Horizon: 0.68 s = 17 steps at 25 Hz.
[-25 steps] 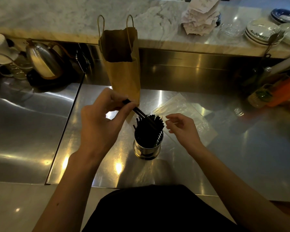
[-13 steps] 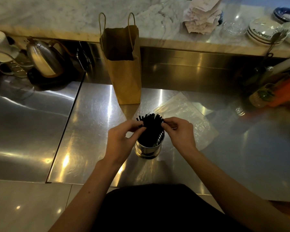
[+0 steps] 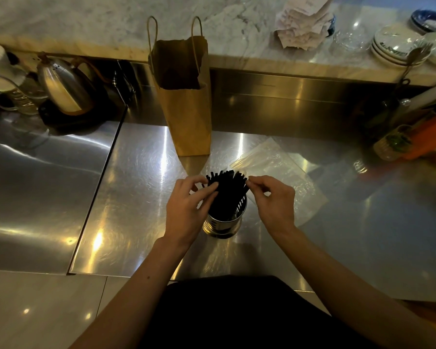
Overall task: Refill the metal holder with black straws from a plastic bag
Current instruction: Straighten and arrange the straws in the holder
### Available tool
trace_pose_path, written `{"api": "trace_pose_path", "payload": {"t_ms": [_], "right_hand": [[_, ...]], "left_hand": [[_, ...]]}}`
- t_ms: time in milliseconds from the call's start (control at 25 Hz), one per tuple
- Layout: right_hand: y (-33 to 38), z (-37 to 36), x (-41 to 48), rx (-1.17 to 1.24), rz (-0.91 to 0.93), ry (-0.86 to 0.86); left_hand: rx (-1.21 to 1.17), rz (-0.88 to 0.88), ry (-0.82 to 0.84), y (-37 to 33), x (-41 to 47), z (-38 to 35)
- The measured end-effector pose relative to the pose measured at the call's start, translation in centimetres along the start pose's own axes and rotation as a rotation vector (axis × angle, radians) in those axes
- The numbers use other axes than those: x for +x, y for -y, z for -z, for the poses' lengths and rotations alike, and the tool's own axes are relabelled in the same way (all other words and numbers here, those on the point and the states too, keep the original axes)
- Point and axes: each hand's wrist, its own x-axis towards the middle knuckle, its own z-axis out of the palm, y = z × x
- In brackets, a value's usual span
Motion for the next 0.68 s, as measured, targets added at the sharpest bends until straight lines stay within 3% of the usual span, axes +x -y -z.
{"api": "trace_pose_path", "payload": {"t_ms": [360,680], "right_hand": [[-0.1,0.5,0.2,-0.012,0.023,-0.004],[1.7,4.1,2.8,0.202,-0.089,-0.217]], "left_hand": [[0.019,0.000,0.035,-0.1,-0.3,0.2],[-0.035,-0.020,0.006,-1.4,0.0,0.7]]}}
